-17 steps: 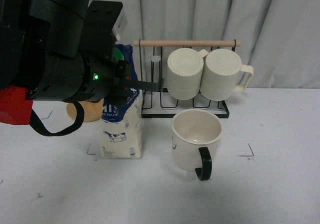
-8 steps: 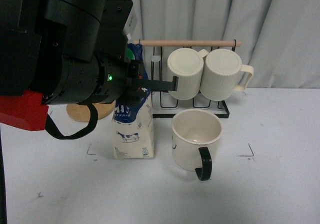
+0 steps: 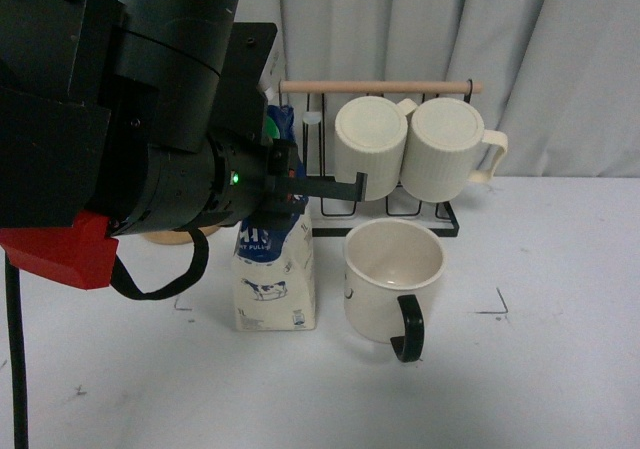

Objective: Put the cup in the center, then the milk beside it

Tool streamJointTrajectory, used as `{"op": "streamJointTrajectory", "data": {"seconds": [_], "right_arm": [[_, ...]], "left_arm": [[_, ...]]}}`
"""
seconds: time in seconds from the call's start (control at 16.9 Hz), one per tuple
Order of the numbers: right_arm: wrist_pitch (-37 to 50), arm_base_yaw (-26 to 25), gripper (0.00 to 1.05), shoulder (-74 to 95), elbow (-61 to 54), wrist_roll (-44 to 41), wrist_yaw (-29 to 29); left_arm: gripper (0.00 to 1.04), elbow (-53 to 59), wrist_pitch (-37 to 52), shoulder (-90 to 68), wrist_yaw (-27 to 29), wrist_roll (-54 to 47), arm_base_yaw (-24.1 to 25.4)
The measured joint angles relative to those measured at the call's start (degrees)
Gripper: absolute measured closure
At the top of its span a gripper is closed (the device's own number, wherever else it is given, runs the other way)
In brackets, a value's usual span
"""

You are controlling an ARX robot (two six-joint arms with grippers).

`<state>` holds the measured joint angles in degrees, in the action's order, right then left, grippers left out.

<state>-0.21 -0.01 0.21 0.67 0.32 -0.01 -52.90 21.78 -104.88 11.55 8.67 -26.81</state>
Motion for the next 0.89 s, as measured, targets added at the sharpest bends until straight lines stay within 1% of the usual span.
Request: {"op": "streamJointTrajectory", "data": {"seconds": [0.59,0.65,0.71,0.83,0.89], "right_arm": [[0.00,0.00,0.06,0.00,0.00,0.00,0.00],[0.00,0.00,0.06,0.00,0.00,0.00,0.00],[0.00,0.00,0.06,0.00,0.00,0.00,0.00],[0.00,0.00,0.06,0.00,0.00,0.00,0.00],[0.00,0.00,0.06,0.00,0.00,0.00,0.00]], "left_arm": [[1.01,0.11,0.20,-0.77,-0.15,0.33,-0.87],[0.95,0.11,0.31,-0.85,-0.28,0.37,-1.09],[0.63,0.09,1.20,-0.68,-0.85,0.39,-1.11],[0.41,0.68,0.55,0.96,-1.55,1.51,-0.94],[0.32,1.44,-0.24,2.80,-2.03,2.14,-0.90]]}}
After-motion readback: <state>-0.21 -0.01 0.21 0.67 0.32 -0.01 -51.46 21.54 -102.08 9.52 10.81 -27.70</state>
